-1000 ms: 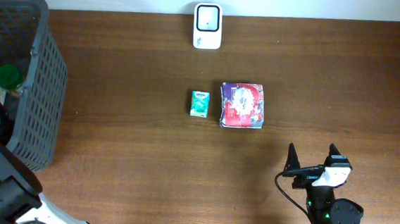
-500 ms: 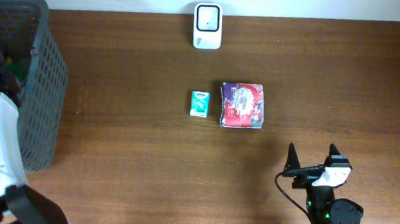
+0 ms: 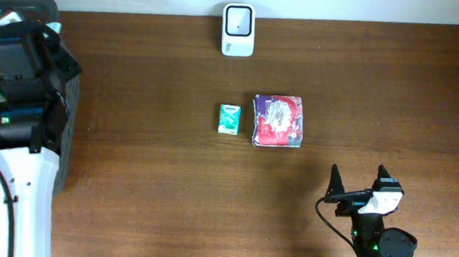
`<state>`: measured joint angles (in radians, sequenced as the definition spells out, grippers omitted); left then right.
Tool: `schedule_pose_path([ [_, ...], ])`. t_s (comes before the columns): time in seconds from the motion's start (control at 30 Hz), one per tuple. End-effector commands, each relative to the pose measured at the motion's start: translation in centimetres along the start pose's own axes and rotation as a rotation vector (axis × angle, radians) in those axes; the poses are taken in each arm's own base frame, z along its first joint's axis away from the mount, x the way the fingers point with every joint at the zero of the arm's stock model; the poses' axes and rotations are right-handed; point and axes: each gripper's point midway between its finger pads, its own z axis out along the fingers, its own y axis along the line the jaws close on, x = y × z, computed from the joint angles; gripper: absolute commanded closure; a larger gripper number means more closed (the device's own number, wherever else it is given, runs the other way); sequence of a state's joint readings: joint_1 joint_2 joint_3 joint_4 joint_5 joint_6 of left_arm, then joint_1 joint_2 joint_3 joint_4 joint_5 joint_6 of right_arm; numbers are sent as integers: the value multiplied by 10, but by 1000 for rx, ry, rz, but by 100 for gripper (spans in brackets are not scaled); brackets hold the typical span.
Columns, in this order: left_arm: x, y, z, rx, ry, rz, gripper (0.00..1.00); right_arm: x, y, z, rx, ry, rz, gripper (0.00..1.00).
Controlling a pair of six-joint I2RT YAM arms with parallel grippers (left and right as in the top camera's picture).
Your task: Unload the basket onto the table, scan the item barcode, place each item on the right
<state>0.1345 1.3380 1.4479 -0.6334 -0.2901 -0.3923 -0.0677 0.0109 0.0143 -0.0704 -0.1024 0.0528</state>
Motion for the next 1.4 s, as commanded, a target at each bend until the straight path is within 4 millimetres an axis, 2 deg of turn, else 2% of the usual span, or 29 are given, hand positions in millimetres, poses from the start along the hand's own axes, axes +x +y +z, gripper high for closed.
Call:
schedule_pose_path([
  [0.0, -13, -30, -28, 111, -69, 255, 100, 3, -3, 0, 14, 2, 4, 1],
  [0.07, -6, -50, -34, 180, -66, 372, 100, 3, -3, 0, 14, 3, 4, 1],
  [0.13, 16, -90, -47, 390, -43, 551, 100, 3, -3, 0, 14, 2, 4, 1],
  [0.23, 53, -146, -80, 738, -8, 704, 100, 3, -3, 0, 14, 3, 4, 1],
  [0.3, 76, -164, -93, 862, 35, 751, 100, 3, -3, 0, 14, 3, 4, 1],
  [0.37, 105, -173, -93, 918, 127, 790, 100, 3, -3, 0, 14, 2, 4, 1],
  [0.57, 186, -185, -65, 952, 391, 885, 100, 3, -3, 0, 14, 2, 4, 1],
  [0.63, 202, -189, -56, 953, 441, 895, 99, 3, -3, 0, 14, 2, 4, 1],
  [0.73, 218, -185, -50, 918, 548, 810, 89, 3, -3, 0, 14, 2, 4, 1],
  [0.8, 231, -183, -65, 966, 626, 802, 63, 3, -3, 0, 14, 2, 4, 1],
  [0.87, 251, -183, -90, 1031, 733, 797, 36, 3, -3, 0, 14, 2, 4, 1],
  [0.93, 272, -177, -105, 976, 877, 736, 6, 3, -3, 0, 14, 2, 4, 1],
  [0.97, 281, -174, -111, 932, 952, 688, 1, 3, -3, 0, 14, 2, 4, 1],
  [1.1, 321, -149, -118, 626, 1198, 567, 1, 3, -3, 0, 14, 3, 4, 1],
  [1.17, 336, -151, -124, 594, 1244, 566, 1, 3, -3, 0, 14, 3, 4, 1],
  [1.2, 345, -150, -124, 532, 1253, 552, 1, 3, -3, 0, 14, 3, 4, 1],
  [1.3, 367, -131, -110, 193, 1197, 453, 1, 3, -3, 0, 14, 2, 4, 1],
  [1.37, 384, -126, -113, 67, 1164, 376, 1, 3, -3, 0, 14, 2, 4, 1],
])
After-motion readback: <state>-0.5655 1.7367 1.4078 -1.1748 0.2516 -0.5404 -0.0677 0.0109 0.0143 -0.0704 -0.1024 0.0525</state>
